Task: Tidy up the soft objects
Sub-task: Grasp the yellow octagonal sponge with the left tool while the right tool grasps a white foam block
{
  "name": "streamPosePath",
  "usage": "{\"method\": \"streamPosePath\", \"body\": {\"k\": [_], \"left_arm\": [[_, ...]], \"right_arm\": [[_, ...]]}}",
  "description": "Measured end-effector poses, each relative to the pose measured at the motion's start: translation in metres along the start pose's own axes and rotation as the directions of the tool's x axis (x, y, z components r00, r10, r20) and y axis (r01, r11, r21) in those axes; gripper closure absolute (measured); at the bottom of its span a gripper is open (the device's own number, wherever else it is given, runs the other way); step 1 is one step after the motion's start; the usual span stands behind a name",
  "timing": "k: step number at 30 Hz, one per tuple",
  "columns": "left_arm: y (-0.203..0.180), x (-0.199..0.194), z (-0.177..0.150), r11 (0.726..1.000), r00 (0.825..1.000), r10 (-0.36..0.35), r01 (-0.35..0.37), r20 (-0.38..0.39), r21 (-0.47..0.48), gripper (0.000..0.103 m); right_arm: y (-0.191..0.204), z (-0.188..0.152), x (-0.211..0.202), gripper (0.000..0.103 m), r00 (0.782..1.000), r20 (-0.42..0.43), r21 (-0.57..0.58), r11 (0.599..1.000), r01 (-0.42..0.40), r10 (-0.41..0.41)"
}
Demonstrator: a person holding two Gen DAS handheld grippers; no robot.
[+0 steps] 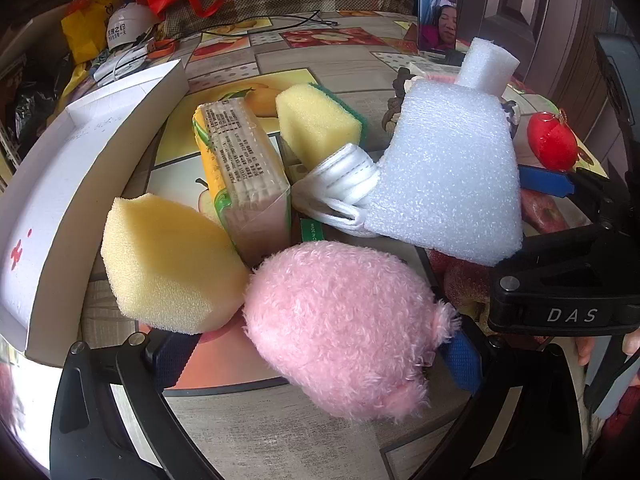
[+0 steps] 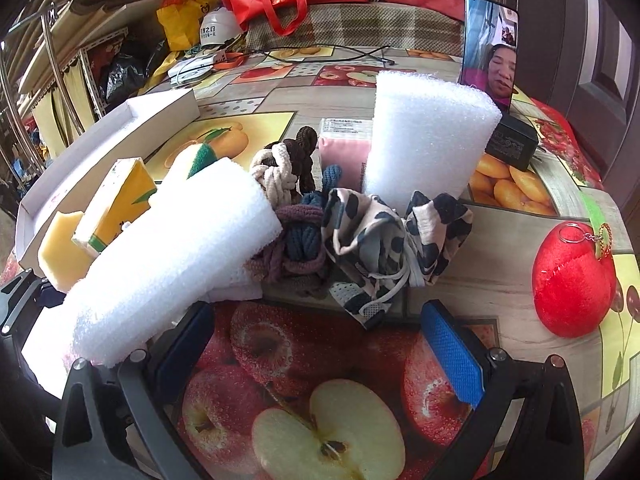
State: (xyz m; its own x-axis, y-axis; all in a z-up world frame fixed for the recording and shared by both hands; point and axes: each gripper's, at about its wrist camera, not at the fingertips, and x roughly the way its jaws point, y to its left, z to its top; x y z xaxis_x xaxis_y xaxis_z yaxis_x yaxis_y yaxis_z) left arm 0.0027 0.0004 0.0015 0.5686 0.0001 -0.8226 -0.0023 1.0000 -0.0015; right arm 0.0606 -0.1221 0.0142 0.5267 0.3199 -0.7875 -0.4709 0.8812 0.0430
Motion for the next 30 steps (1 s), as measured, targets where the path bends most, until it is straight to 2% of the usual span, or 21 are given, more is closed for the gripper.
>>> {"method": "streamPosePath", "body": {"k": [2,7,9,11,13,15,16,17,18,19,20,21,22,23,26,28,30], "left_arm": [[0.000,0.000,0.000,1.000,1.000,0.001,-0.001,0.001,0.001,0.000],[-0.002,0.001,0.002,1.000,1.000,-0.001,0.001,0.003,0.008,0.000],[-0.009,0.001,0.000,0.999,1.000,-0.026,0.025,0.005,0.025,0.000],[-0.013,-0.004,-0.004,0.995,0.995,-0.095,0.094,0.020,0.018,0.000],[-0.004,-0.024,-0.012,0.982,0.979,-0.188,0.190,0.080,-0.012,0.000],[-0.001,-0.040,-0.018,0.970,0.958,-0.235,0.241,0.166,-0.017,0.000],[0.003,-0.052,-0.023,0.961,0.934,-0.261,0.275,0.245,-0.025,0.000],[0.004,-0.062,-0.028,0.961,0.916,-0.257,0.276,0.309,-0.019,0.000],[0.007,-0.071,-0.030,0.964,0.913,-0.243,0.266,0.329,-0.025,0.000],[0.013,-0.077,-0.028,0.969,0.926,-0.222,0.245,0.306,-0.040,0.000],[0.019,-0.084,-0.028,0.970,0.921,-0.209,0.237,0.329,-0.047,0.000],[0.029,-0.090,-0.026,0.971,0.925,-0.197,0.230,0.325,-0.067,0.000],[0.038,-0.092,-0.021,0.974,0.937,-0.180,0.213,0.298,-0.082,0.000],[0.044,-0.096,-0.021,0.979,0.938,-0.159,0.191,0.309,-0.076,0.000],[0.063,-0.095,-0.021,0.989,0.953,-0.104,0.128,0.284,-0.068,0.000],[0.068,-0.090,-0.021,0.991,0.965,-0.116,0.129,0.236,-0.038,0.000],[0.067,-0.088,-0.025,0.991,0.968,-0.134,0.134,0.214,0.017,0.000]], "right_arm": [[0.000,-0.005,-0.004,0.000,1.000,-0.009,-0.011,1.000,0.022,-0.022],[-0.015,-0.017,-0.018,0.000,1.000,-0.024,0.049,0.999,0.020,-0.019],[-0.023,-0.021,-0.026,0.000,0.999,-0.038,0.096,0.995,-0.011,0.014],[-0.028,-0.029,-0.034,0.000,0.998,-0.050,0.118,0.993,-0.025,0.031],[-0.036,-0.037,-0.045,0.000,0.995,-0.021,0.160,0.983,-0.094,0.099],[-0.045,-0.042,-0.058,0.000,0.987,0.033,0.214,0.963,-0.162,0.158],[-0.048,-0.045,-0.063,0.000,0.984,0.070,0.227,0.958,-0.175,0.163],[-0.051,-0.046,-0.070,0.000,0.981,0.100,0.239,0.954,-0.183,0.164],[-0.053,-0.048,-0.075,0.000,0.975,0.145,0.242,0.950,-0.197,0.166],[-0.056,-0.049,-0.081,0.000,0.967,0.194,0.238,0.948,-0.212,0.167],[-0.057,-0.050,-0.086,0.000,0.958,0.233,0.233,0.946,-0.224,0.170],[-0.056,-0.049,-0.092,0.000,0.950,0.262,0.221,0.948,-0.229,0.168],[-0.056,-0.052,-0.096,0.000,0.938,0.301,0.193,0.953,-0.234,0.169],[-0.055,-0.052,-0.098,0.000,0.931,0.321,0.173,0.955,-0.241,0.177],[-0.054,-0.049,-0.094,0.000,0.933,0.315,0.160,0.959,-0.232,0.173],[-0.052,-0.047,-0.083,0.000,0.945,0.277,0.156,0.962,-0.224,0.175],[-0.048,-0.044,-0.075,0.000,0.948,0.241,0.145,0.958,-0.248,0.209]]}}
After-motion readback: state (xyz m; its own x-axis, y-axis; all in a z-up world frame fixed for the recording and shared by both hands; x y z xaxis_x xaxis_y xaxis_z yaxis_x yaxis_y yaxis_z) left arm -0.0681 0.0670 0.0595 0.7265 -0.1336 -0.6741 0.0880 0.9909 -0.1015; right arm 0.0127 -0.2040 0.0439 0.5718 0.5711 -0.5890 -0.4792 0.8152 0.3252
